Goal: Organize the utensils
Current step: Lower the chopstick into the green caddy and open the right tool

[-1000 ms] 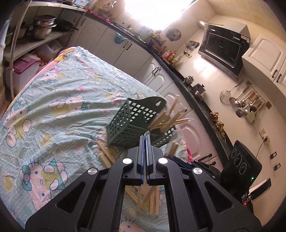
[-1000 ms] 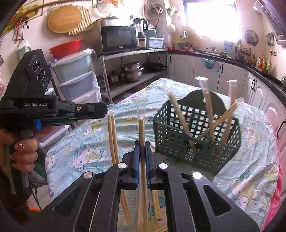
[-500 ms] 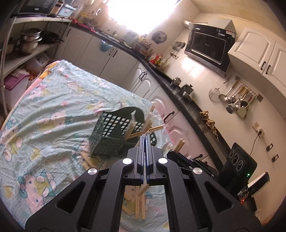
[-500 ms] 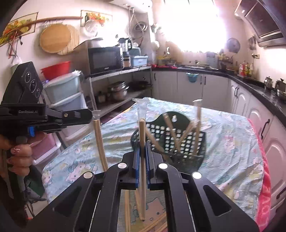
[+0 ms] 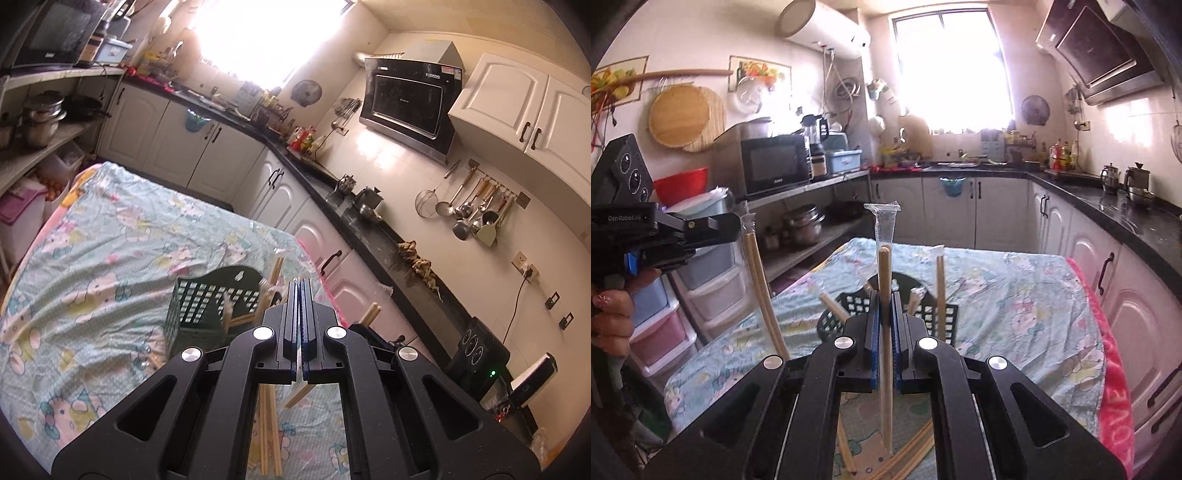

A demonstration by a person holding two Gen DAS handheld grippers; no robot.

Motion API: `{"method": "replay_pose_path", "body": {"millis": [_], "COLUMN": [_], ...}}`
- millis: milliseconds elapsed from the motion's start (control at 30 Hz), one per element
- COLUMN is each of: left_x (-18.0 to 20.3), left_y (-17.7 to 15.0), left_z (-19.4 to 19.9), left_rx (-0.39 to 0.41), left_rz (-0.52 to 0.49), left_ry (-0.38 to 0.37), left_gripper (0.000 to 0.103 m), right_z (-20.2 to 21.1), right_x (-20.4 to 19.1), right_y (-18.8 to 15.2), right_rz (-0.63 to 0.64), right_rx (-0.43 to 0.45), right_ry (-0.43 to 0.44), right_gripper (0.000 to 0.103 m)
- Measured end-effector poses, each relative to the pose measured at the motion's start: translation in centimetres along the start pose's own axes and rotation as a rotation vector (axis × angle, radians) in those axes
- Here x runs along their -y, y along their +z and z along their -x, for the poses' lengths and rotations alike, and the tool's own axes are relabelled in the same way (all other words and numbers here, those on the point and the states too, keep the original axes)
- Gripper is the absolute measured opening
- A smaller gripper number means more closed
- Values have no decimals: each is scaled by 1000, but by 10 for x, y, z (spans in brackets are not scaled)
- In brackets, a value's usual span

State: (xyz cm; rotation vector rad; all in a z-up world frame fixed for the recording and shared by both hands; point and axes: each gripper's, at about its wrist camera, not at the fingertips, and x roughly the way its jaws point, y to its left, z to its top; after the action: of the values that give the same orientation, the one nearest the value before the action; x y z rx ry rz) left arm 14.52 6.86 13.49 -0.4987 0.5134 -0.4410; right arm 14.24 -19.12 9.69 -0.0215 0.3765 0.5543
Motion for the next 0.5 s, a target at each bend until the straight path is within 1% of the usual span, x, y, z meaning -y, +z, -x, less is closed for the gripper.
{"method": "replay_pose_path", "body": {"millis": [233, 500], "left_x": [15, 26], "left_y": [23, 52], "left_z": [1, 10], "left_rx": [34, 98], "left_rz": [-38, -83], "left_ry": [-7, 18], "left_gripper": [0, 0], "right_z": [8, 16], "right_x": [15, 27], "right_y": [15, 37], "right_rz": [-35, -35], "right_rx": [61, 139], "right_ry": [-30, -67], "right_gripper": [6, 6]}}
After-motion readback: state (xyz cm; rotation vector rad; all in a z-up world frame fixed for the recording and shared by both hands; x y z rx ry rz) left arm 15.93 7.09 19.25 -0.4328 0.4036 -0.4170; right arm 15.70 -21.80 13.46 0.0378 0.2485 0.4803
